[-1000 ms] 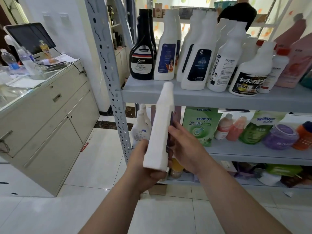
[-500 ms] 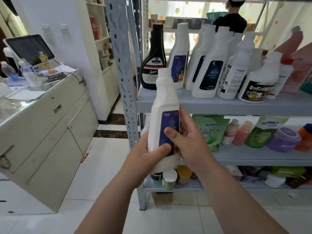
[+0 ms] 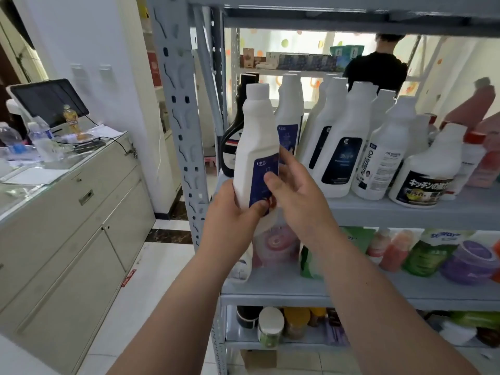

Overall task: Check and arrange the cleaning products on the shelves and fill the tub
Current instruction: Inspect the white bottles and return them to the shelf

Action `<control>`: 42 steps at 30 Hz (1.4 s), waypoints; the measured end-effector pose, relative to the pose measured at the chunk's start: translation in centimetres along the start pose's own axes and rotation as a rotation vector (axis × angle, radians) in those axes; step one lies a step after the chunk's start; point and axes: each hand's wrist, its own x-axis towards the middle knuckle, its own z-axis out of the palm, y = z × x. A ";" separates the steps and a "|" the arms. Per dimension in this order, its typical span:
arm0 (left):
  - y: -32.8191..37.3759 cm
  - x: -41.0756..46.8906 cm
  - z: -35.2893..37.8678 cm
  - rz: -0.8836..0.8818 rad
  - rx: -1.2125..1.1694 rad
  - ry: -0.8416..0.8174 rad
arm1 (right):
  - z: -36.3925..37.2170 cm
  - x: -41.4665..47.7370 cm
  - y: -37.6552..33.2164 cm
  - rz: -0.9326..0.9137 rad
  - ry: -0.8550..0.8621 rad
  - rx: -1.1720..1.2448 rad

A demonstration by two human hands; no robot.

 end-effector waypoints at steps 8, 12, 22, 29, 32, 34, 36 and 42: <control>-0.5 6.6 2.1 0.031 0.048 0.171 | -1.1 8.6 3.2 -0.132 0.276 -0.383; -1.6 8.1 2.6 0.011 0.098 0.184 | -1.8 10.9 4.3 -0.162 0.343 -0.478; -3.7 9.0 3.0 0.024 0.157 0.201 | -1.7 13.3 5.1 -0.031 0.266 -0.407; -4.8 9.0 3.3 0.057 0.293 0.186 | -1.6 13.3 5.1 0.037 0.288 -0.514; -4.8 9.2 3.2 0.070 0.312 0.176 | -1.3 12.4 5.1 0.056 0.319 -0.625; -4.8 9.2 3.2 0.082 0.318 0.169 | -1.1 11.8 5.2 0.027 0.346 -0.640; -5.0 9.2 3.2 0.087 0.326 0.168 | -0.9 11.3 5.5 0.006 0.369 -0.616; -5.4 9.2 3.3 0.085 0.343 0.154 | -0.6 10.4 6.1 -0.045 0.371 -0.553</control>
